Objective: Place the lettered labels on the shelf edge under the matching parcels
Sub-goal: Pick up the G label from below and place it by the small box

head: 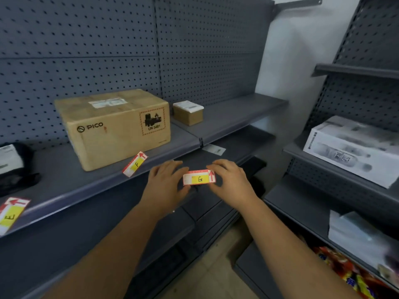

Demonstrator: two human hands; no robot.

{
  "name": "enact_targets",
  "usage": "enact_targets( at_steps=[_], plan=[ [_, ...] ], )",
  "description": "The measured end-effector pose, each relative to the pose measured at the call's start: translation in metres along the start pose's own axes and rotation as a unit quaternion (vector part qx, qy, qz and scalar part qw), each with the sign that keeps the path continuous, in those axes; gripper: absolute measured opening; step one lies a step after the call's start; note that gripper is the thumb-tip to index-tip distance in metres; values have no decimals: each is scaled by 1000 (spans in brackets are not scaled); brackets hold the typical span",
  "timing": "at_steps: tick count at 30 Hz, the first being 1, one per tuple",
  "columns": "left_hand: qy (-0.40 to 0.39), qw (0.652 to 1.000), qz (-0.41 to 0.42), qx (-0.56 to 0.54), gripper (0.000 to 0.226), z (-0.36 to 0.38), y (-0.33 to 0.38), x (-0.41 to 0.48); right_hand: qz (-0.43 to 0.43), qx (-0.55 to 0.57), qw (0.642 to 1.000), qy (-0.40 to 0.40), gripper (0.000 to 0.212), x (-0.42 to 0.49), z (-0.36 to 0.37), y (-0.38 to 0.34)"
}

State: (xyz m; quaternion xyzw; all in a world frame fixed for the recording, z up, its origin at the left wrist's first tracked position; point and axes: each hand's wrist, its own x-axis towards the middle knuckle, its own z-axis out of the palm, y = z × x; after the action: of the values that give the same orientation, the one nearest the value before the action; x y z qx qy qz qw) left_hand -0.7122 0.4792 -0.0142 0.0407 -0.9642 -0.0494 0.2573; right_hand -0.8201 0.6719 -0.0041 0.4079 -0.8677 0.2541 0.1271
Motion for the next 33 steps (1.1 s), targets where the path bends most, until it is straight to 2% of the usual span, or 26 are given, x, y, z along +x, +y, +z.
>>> enact_targets(
  at_steps=[7,15,24,33],
  plan=[
    [30,996,-59,57,50,15,52,53,-71,51,996,-22,49,46,-25,76],
    [38,990,-118,71,47,44,85,94,-124,84,988,-31,49,82,-33,136],
    [30,990,-127,61,49,85,67,155,-117,64,990,-54,49,137,-23,177],
    [58,989,-128,37,46,117,41,221,-100,42,993,-50,50,201,-15,204]
  ],
)
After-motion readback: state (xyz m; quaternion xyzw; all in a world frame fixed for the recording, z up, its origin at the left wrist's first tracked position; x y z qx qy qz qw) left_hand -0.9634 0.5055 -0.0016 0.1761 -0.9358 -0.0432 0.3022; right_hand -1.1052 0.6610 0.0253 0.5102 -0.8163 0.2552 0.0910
